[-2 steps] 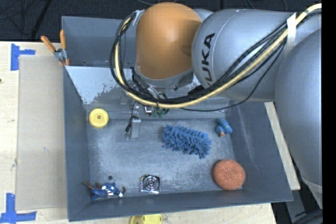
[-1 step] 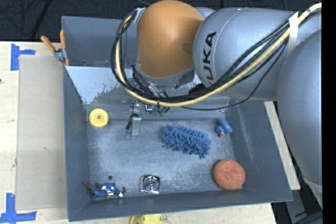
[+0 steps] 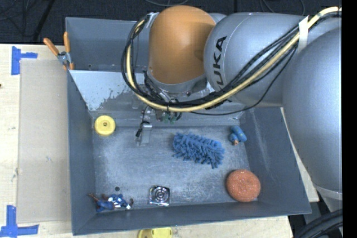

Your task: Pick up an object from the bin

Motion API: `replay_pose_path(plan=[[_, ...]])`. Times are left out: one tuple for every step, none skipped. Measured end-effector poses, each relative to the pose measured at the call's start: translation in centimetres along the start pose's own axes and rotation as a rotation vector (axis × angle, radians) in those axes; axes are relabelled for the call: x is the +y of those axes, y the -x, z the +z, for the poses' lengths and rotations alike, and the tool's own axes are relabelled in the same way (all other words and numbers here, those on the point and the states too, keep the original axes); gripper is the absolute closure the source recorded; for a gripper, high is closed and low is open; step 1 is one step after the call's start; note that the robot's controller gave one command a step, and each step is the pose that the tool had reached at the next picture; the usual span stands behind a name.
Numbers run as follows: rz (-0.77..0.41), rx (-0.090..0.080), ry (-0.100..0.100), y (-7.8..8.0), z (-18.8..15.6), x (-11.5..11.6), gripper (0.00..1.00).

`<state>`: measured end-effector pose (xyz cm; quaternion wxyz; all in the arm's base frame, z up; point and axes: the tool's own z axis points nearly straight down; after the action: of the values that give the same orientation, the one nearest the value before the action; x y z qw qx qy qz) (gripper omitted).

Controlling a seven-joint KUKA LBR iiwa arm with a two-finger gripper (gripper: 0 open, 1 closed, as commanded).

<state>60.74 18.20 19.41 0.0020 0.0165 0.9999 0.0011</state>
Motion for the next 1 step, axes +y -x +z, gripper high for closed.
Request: replay_pose_path(plan=[[0.086, 0.005, -0.003, 1.05, 2.27, -1.06, 0.0]])
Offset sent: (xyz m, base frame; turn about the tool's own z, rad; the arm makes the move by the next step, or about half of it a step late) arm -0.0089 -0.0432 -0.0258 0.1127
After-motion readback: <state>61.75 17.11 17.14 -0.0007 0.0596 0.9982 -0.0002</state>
